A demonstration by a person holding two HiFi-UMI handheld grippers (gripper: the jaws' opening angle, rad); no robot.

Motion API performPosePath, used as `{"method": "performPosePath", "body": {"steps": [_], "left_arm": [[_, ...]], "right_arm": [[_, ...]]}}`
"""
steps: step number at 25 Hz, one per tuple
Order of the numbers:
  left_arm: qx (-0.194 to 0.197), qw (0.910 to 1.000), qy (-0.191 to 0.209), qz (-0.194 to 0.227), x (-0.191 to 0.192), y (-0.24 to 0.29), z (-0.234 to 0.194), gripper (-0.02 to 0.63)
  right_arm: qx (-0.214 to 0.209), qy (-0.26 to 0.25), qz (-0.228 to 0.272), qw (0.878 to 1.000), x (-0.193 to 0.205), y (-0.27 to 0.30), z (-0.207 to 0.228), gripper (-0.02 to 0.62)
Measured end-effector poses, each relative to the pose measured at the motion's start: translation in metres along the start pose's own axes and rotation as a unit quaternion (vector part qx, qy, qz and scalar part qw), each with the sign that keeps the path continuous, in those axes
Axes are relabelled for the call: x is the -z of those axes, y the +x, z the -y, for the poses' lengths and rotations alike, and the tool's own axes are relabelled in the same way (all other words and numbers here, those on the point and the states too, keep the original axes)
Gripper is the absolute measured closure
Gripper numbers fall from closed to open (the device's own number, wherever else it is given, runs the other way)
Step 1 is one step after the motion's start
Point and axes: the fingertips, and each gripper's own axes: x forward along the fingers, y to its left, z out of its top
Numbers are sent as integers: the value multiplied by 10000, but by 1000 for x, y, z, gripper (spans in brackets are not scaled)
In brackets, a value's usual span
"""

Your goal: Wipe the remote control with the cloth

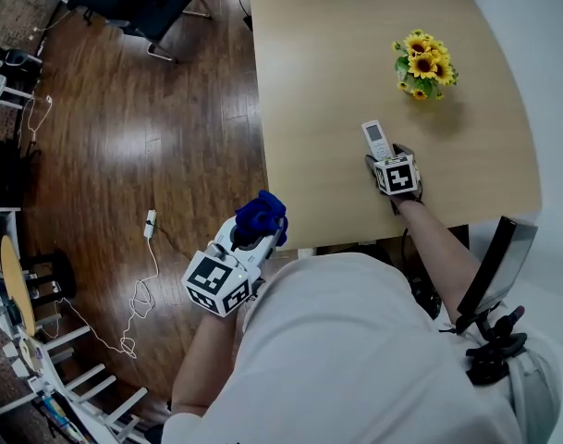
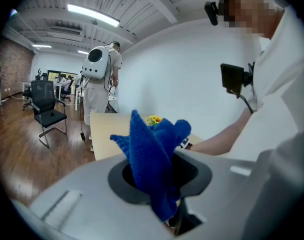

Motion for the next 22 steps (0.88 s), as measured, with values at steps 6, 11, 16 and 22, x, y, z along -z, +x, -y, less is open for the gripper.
{"method": "performPosePath", "body": {"steps": [6,11,16,22], "left_arm": [[383,9992,37,117,-5,-11,-2,499],[946,9952,162,203,7,-40,3,498],[1421,9899,20,3,34,1,12,499],[2028,9790,163,-93,53,12,49,499]], "right_arm": [[269,-50,304,9992,7,-61,-9,247],[576,352,466,9966,38,-142,-44,247],[651,640,316,9953,104,-172,-37,247],[753,400,212,9961,159,-233,-77,247]]}}
